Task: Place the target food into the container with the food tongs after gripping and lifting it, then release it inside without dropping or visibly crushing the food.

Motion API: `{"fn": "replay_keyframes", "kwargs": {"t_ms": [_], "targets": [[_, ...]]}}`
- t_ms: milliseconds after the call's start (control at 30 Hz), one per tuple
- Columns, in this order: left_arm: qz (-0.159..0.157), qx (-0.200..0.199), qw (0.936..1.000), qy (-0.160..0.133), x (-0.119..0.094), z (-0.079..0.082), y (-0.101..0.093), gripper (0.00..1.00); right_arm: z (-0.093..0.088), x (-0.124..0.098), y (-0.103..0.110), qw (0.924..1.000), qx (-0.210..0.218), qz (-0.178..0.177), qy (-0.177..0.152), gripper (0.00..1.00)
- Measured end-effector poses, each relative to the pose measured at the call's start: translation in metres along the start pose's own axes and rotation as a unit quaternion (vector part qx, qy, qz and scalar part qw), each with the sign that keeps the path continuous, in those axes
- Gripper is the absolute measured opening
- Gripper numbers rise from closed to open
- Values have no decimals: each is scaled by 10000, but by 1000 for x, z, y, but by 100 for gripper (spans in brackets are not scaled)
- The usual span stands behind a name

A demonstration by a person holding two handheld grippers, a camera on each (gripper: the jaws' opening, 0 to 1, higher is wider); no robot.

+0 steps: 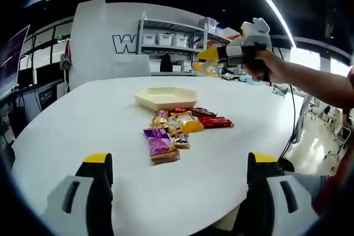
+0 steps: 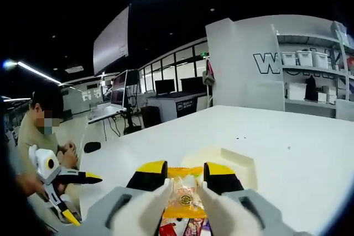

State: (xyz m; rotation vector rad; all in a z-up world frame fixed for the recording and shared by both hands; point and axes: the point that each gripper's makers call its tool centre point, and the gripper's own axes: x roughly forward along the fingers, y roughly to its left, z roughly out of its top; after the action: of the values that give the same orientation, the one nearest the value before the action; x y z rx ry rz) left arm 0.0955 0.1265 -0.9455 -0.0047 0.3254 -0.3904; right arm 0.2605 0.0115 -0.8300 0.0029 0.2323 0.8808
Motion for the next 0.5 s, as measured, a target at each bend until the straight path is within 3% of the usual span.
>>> {"fn": "replay_keyframes", "kwargs": {"t_ms": [500], "targets": [[-20,162,9998,84,3,1,-3,98,15,20,-12,9979,-622,-157,54,20]]}}
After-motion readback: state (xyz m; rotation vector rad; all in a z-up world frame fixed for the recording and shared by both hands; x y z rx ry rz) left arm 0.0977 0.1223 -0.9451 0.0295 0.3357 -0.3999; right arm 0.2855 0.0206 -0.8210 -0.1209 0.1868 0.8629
